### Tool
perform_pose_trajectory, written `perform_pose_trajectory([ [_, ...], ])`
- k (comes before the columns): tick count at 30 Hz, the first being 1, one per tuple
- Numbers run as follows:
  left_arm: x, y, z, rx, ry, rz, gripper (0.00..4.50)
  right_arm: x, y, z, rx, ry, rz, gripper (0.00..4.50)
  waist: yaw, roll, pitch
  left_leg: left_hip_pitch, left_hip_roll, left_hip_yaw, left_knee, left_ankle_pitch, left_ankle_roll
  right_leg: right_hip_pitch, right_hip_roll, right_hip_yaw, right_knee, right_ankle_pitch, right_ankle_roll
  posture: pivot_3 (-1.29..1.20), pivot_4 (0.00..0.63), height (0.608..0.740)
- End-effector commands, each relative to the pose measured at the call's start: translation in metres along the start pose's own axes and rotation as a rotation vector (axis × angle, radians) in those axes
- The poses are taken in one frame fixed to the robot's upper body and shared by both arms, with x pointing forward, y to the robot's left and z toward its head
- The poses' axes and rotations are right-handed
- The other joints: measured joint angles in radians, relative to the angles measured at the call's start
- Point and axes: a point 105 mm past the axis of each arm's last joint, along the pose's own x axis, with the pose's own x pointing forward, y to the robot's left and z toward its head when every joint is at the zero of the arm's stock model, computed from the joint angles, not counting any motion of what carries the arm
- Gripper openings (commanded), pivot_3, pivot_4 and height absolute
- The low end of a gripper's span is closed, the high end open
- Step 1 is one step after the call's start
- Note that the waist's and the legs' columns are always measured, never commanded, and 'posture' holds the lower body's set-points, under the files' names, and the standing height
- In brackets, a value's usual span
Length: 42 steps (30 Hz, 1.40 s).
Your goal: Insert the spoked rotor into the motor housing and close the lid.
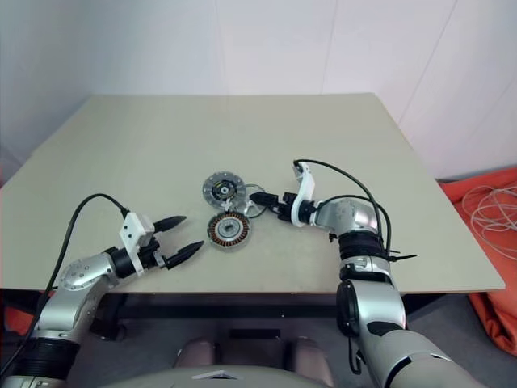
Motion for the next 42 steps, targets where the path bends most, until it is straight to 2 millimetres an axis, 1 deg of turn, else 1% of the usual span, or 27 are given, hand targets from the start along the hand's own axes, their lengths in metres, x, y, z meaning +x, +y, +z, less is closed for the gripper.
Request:
perform_pose_trajectory([
  [1,0.0,0.002,0.012,0.035,-0.038,0.005,4.5,0.01,0.003,-0.013,0.017,0.055,0.002,4.48,0.0,0.0,0.0,0.0,0.0,0.0,0.0,0.0,0.0,0.0,0.0,0.0,0.0,0.0,0.0,0.0,0.0,0.74],
  [8,0.001,0.001,0.013,0.035,-0.039,0.001,4.5,0.012,0.0,-0.012,0.011,0.048,-0.019,4.48,0.0,0.0,0.0,0.0,0.0,0.0,0.0,0.0,0.0,0.0,0.0,0.0,0.0,0.0,0.0,0.0,0.0,0.74],
  [9,0.001,0.001,0.013,0.036,-0.04,0.0,4.5,0.012,0.0,-0.012,0.012,0.046,-0.022,4.08,0.0,0.0,0.0,0.001,0.0,0.0,0.0,0.0,0.0,0.0,0.0,0.0,0.0,0.0,0.0,0.0,0.0,0.74],
  [10,0.002,0.0,0.013,0.036,-0.04,0.0,4.5,0.013,0.0,-0.012,0.014,0.045,-0.021,3.88,0.0,0.0,0.0,0.001,0.0,0.0,0.0,0.0,0.0,0.0,0.0,0.0,0.0,0.0,0.0,0.0,0.0,0.74],
  [11,0.002,0.0,0.013,0.035,-0.041,0.0,4.5,0.013,0.0,-0.012,0.016,0.045,-0.02,3.55,0.0,0.0,0.0,0.0,0.0,0.0,0.0,0.0,0.0,0.0,0.0,0.0,0.0,0.0,0.0,0.0,0.0,0.74],
  [15,0.002,0.0,0.013,0.035,-0.042,0.001,4.5,0.012,-0.001,-0.012,0.036,0.036,-0.015,2.09,0.0,0.001,0.0,-0.001,0.0,0.0,-0.001,0.0,0.0,-0.001,0.0,0.0,0.0,0.0,0.0,0.0,0.0,0.74],
  [17,0.002,0.0,0.013,0.035,-0.042,0.0,4.5,0.009,-0.003,-0.008,0.055,0.014,-0.018,1.42,0.001,0.0,0.0,-0.003,0.0,0.0,-0.001,0.0,0.0,-0.003,0.0,0.0,0.0,0.003,-0.005,0.0,0.0,0.74],
  [20,0.003,0.0,0.014,0.037,-0.043,-0.002,4.5,0.004,-0.005,-0.003,0.075,-0.012,-0.018,0.43,0.001,0.0,0.0,0.0,0.0,0.0,-0.001,0.0,0.0,0.0,0.0,0.0,-0.001,0.001,-0.003,0.0,0.0,0.74],
  [21,0.004,0.0,0.014,0.037,-0.043,-0.003,4.5,0.001,-0.006,-0.001,0.084,-0.026,-0.015,0.34,0.003,0.0,0.0,0.0,0.0,0.0,-0.001,0.0,0.0,0.0,0.0,0.0,-0.001,0.0,0.0,0.0,0.0,0.74],
  [24,0.004,0.001,0.014,0.038,-0.044,-0.004,4.5,-0.008,-0.009,0.006,0.11,-0.064,-0.017,0.34,0.012,0.001,0.001,0.0,-0.001,0.0,-0.001,0.0,0.0,0.0,-0.001,0.0,-0.001,-0.001,0.0,0.0,0.0,0.74],
  [27,0.005,0.001,0.014,0.04,-0.043,-0.005,4.5,-0.021,-0.015,0.011,0.118,-0.093,-0.037,0.34,0.028,0.001,0.001,0.0,-0.001,0.0,-0.001,0.0,-0.001,0.0,-0.001,0.0,-0.001,-0.001,0.0,0.0,0.0,0.74],
  [29,0.005,0.001,0.014,0.04,-0.043,-0.005,4.5,-0.034,-0.02,0.014,0.118,-0.114,-0.058,0.34,0.035,0.001,0.001,-0.001,-0.001,0.0,-0.001,0.0,-0.001,0.001,-0.001,0.0,-0.001,-0.001,0.0,0.0,0.0,0.74],
  [31,0.005,0.001,0.013,0.041,-0.037,-0.007,4.5,-0.051,-0.029,0.017,0.115,-0.139,-0.104,0.34,0.043,0.001,0.001,-0.002,-0.002,0.0,-0.001,0.0,0.0,0.001,-0.002,0.0,-0.002,-0.001,0.0,0.0,0.0,0.74],
  [34,0.005,0.002,0.013,0.042,-0.036,-0.009,4.5,-0.074,-0.037,0.014,0.118,-0.142,-0.15,0.34,0.059,0.002,0.001,-0.004,-0.002,0.0,-0.001,0.001,-0.001,0.001,-0.002,0.0,-0.005,-0.001,0.0,0.0,0.0,0.74],
  [38,0.005,0.002,0.012,0.041,-0.038,-0.009,4.5,-0.098,-0.036,0.01,0.118,-0.129,-0.168,0.34,0.062,0.002,0.001,-0.005,-0.002,0.0,-0.001,0.001,-0.001,0.001,-0.002,0.0,-0.005,-0.001,0.0,0.0,0.0,0.74],
  [42,0.004,0.003,0.012,0.043,-0.035,-0.008,4.5,-0.116,-0.024,0.006,0.094,-0.112,-0.144,0.34,0.06,0.003,0.001,-0.005,-0.002,0.0,-0.001,0.001,-0.001,0.001,-0.002,0.0,-0.006,-0.002,0.003,0.0,0.0,0.74],
])
